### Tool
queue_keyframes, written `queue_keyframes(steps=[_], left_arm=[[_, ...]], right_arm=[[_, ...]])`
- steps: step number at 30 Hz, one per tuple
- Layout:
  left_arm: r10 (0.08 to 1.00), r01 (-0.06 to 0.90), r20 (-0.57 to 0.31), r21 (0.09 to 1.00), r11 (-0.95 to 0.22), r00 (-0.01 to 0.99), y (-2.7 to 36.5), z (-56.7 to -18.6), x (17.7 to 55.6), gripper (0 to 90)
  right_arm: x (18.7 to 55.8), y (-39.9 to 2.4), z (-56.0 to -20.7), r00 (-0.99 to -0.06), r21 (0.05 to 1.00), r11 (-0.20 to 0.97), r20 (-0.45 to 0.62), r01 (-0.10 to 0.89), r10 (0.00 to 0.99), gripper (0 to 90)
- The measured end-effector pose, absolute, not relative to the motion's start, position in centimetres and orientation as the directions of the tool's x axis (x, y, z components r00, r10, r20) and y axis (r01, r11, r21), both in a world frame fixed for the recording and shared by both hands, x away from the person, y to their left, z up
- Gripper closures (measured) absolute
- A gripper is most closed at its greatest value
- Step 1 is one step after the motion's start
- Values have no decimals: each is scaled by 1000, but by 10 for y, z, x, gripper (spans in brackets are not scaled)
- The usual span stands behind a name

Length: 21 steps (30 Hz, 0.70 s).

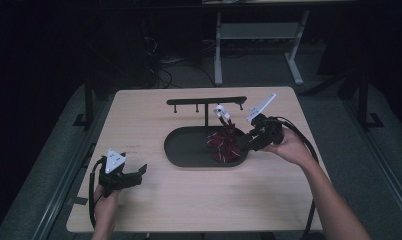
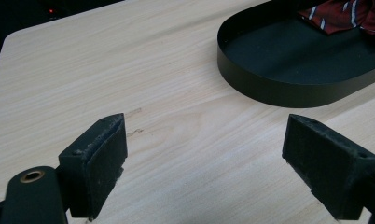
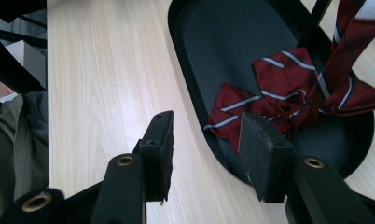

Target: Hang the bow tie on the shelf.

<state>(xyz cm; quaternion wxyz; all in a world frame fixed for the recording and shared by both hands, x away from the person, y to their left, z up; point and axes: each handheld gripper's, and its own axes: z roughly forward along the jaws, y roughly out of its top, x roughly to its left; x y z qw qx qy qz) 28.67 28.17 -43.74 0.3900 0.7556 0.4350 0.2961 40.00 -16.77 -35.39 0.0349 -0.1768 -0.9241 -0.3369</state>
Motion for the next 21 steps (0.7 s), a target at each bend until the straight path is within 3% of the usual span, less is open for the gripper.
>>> queue_keyframes(steps=[21], left_arm=[[888, 428, 109, 845, -320, 447, 281, -437, 287, 136]], right_arm=[[386, -177, -371, -931, 617, 699, 204, 361, 302, 525]])
